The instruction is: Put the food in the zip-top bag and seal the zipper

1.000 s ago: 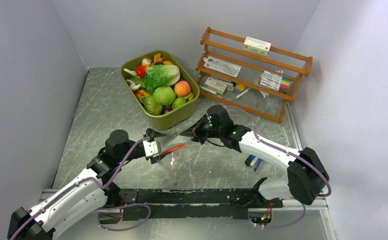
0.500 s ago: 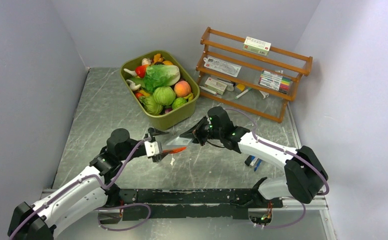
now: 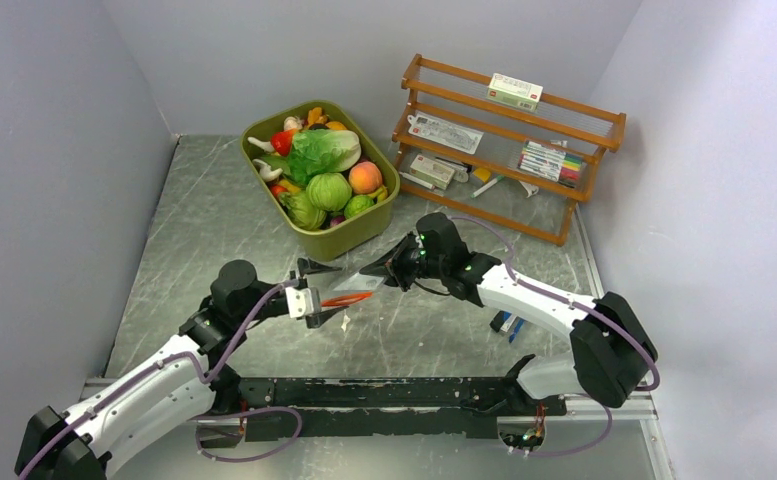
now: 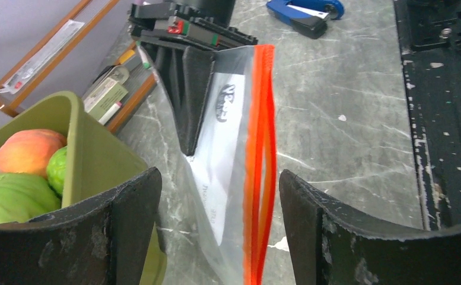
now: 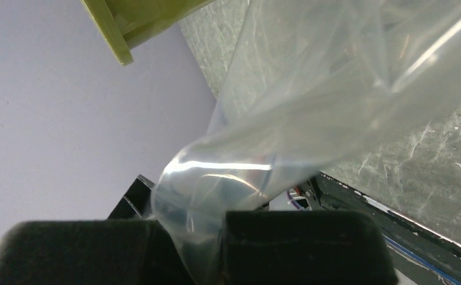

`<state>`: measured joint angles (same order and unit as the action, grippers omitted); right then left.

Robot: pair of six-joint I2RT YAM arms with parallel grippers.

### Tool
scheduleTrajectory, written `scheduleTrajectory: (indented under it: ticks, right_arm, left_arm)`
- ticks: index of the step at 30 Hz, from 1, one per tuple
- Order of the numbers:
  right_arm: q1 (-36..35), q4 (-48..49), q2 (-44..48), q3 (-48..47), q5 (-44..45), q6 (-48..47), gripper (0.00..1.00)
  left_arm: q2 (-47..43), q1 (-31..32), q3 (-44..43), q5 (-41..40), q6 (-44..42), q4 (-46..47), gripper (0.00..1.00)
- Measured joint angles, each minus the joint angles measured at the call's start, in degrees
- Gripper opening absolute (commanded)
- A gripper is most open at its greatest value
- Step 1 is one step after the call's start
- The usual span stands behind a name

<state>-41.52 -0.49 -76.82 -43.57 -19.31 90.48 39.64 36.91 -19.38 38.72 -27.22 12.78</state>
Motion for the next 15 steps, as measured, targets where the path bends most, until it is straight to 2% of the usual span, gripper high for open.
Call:
scheduleTrajectory:
  ticks: [5,15]
  right_arm:
    - [0.0,0.22,0.59,0.33,0.0,0.57,0.0]
    - [0.07,0.7,0.61,1.09,-0.72,1.25,0.0]
  left_arm:
    - [0.15,0.02,-0.02,-3.17,-0.72,0.37,0.71]
    - [2.08,0.13,0.07,-7.43,-7.58,-0.07,0.68]
